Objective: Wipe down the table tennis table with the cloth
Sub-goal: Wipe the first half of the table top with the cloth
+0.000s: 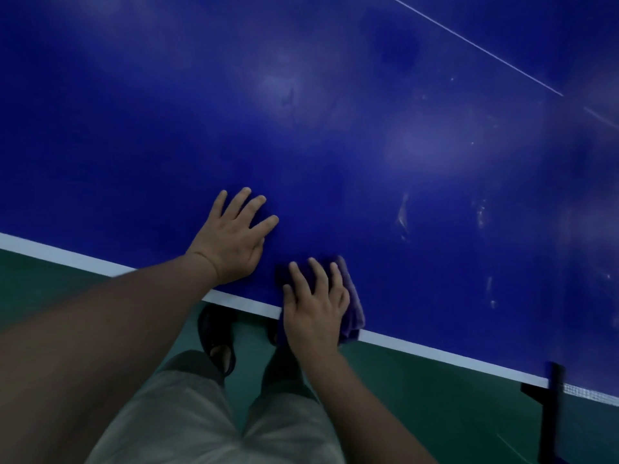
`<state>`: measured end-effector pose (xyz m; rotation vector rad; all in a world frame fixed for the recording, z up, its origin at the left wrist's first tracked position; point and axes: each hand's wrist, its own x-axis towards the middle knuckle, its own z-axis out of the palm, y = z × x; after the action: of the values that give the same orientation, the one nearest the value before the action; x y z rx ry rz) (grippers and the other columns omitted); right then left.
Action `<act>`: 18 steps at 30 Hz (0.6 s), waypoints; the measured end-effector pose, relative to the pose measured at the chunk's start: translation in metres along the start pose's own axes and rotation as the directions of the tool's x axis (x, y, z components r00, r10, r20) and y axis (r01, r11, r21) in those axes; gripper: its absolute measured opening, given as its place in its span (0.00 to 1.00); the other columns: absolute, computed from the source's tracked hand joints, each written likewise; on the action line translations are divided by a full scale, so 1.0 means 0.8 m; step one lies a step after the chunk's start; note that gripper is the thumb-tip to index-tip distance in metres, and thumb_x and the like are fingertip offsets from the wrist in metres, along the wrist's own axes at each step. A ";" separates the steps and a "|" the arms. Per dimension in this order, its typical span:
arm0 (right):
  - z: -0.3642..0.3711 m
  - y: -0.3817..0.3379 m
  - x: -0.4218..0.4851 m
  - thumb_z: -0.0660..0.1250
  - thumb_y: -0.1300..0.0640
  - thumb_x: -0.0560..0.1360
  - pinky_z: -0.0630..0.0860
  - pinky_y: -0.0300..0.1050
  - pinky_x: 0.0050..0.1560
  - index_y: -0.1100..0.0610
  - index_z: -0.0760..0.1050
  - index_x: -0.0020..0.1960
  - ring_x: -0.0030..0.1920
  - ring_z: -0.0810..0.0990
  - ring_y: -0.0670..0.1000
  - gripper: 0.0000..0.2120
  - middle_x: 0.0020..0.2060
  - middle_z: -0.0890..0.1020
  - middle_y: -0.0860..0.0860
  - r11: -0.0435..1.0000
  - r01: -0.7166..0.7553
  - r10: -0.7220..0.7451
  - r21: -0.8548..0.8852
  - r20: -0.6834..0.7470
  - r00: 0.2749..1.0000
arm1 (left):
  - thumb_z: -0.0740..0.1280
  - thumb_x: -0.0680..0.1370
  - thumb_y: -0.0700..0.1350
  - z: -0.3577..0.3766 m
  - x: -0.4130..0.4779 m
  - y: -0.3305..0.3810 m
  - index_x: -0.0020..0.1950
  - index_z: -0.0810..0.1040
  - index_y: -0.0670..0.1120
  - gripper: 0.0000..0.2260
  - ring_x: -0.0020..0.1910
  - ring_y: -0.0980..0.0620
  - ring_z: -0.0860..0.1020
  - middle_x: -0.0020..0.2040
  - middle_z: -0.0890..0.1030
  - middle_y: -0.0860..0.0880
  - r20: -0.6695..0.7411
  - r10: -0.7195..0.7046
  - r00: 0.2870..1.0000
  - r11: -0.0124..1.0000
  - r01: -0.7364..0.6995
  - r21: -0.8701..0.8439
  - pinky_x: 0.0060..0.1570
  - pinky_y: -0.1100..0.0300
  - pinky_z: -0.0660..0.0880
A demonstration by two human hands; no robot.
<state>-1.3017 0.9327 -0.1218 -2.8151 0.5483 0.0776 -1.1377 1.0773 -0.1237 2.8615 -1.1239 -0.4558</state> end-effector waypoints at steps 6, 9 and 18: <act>-0.042 0.106 0.072 0.52 0.35 0.80 0.59 0.63 0.72 0.39 0.67 0.74 0.78 0.53 0.55 0.24 0.76 0.65 0.49 0.996 -0.075 0.078 -0.037 0.095 0.992 | 0.58 0.80 0.50 0.002 0.020 0.054 0.75 0.69 0.49 0.23 0.79 0.40 0.55 0.78 0.62 0.40 -0.079 -0.161 0.984 0.984 0.153 -0.096 0.77 0.36 0.46; -0.072 0.166 0.069 0.48 0.34 0.81 0.55 0.60 0.76 0.40 0.63 0.77 0.79 0.51 0.56 0.27 0.79 0.61 0.50 0.996 -0.091 0.091 0.002 0.113 0.990 | 0.61 0.79 0.47 -0.001 0.040 0.077 0.74 0.71 0.47 0.22 0.78 0.39 0.56 0.77 0.64 0.40 -0.100 -0.189 0.977 0.975 0.175 -0.134 0.77 0.36 0.47; -0.054 0.173 0.090 0.62 0.43 0.78 0.73 0.64 0.62 0.53 0.79 0.61 0.68 0.68 0.60 0.19 0.68 0.73 0.58 0.997 0.064 -0.061 0.044 -0.057 0.996 | 0.60 0.80 0.47 -0.021 0.121 0.154 0.73 0.70 0.48 0.20 0.78 0.41 0.56 0.77 0.63 0.41 -0.166 -0.352 0.921 0.912 0.298 -0.281 0.77 0.37 0.48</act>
<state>-1.2871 0.7719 -0.1226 -2.7948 0.4681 -0.0257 -1.1470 0.9205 -0.1153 2.7887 -0.5103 -0.2652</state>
